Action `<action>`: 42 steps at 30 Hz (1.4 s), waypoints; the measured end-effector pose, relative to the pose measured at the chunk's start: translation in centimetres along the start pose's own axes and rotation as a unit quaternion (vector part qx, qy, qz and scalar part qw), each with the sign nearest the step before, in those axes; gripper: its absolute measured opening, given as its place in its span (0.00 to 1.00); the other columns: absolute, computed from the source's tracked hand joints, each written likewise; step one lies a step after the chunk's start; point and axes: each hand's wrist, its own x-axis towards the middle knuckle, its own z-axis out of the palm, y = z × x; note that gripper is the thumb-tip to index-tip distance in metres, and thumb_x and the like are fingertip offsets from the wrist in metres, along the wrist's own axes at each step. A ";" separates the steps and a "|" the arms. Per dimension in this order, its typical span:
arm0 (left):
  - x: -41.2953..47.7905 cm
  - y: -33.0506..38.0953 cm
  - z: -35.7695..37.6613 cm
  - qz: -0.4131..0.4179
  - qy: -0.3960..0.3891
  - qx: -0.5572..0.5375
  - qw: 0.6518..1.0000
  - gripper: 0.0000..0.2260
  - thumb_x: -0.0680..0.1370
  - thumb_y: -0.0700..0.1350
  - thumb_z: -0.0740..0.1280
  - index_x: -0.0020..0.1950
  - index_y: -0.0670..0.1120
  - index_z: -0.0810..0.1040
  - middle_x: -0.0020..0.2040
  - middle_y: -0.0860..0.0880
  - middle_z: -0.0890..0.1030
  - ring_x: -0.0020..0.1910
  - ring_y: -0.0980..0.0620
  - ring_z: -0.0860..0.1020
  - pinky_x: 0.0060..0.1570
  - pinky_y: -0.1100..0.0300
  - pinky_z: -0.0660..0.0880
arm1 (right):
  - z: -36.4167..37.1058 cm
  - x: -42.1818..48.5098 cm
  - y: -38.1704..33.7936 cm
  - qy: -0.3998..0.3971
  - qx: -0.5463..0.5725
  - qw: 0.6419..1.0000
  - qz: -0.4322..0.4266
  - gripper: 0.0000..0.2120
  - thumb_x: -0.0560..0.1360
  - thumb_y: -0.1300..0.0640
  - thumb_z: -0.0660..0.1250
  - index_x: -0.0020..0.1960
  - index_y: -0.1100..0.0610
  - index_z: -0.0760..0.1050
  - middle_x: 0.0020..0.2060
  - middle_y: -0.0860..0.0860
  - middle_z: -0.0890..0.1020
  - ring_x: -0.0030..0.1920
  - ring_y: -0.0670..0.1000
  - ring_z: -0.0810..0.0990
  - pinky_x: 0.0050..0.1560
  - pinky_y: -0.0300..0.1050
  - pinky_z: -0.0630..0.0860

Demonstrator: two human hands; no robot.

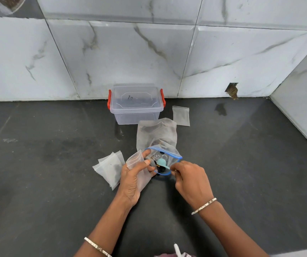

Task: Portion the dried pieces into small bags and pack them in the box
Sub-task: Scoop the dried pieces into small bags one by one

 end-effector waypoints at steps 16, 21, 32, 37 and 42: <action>0.1 0.6 0.6 -0.021 -0.001 -0.012 1.000 0.24 0.72 0.37 0.73 0.67 0.35 0.78 0.37 0.41 0.75 0.37 0.47 0.74 0.55 0.43 0.76 | -1.2 1.5 1.6 -0.102 0.386 0.868 0.296 0.05 0.70 0.69 0.71 0.38 0.62 0.83 0.29 0.57 0.83 0.25 0.49 0.79 0.29 0.36 0.74; -0.2 0.7 -0.1 -0.004 0.004 0.068 0.998 0.18 0.72 0.38 0.72 0.62 0.38 0.83 0.36 0.41 0.78 0.38 0.48 0.77 0.59 0.44 0.76 | -0.6 0.9 2.1 -0.117 0.512 0.765 0.373 0.04 0.72 0.69 0.70 0.40 0.64 0.82 0.31 0.58 0.83 0.26 0.48 0.78 0.27 0.37 0.66; -0.4 0.2 -0.9 0.104 0.077 0.387 0.913 0.18 0.65 0.55 0.78 0.52 0.51 0.87 0.54 0.53 0.85 0.52 0.50 0.84 0.59 0.43 0.80 | -3.5 -0.5 1.8 -0.101 0.585 0.709 0.380 0.03 0.73 0.68 0.70 0.45 0.65 0.82 0.33 0.57 0.84 0.27 0.47 0.79 0.28 0.35 0.69; -0.6 -0.3 -0.5 0.171 0.088 0.492 0.849 0.11 0.70 0.46 0.81 0.50 0.52 0.85 0.52 0.57 0.84 0.51 0.59 0.82 0.54 0.57 0.80 | -5.9 -1.0 0.1 -0.059 0.612 0.725 0.310 0.03 0.73 0.67 0.71 0.46 0.66 0.83 0.35 0.59 0.85 0.28 0.48 0.79 0.28 0.36 0.68; -0.9 -0.4 -0.2 0.180 0.077 0.484 0.853 0.16 0.67 0.49 0.80 0.53 0.52 0.84 0.52 0.54 0.85 0.50 0.56 0.84 0.53 0.53 0.82 | -5.7 -0.9 -2.3 -0.025 0.545 0.817 0.189 0.03 0.72 0.65 0.73 0.46 0.62 0.84 0.35 0.56 0.86 0.30 0.48 0.84 0.29 0.33 0.71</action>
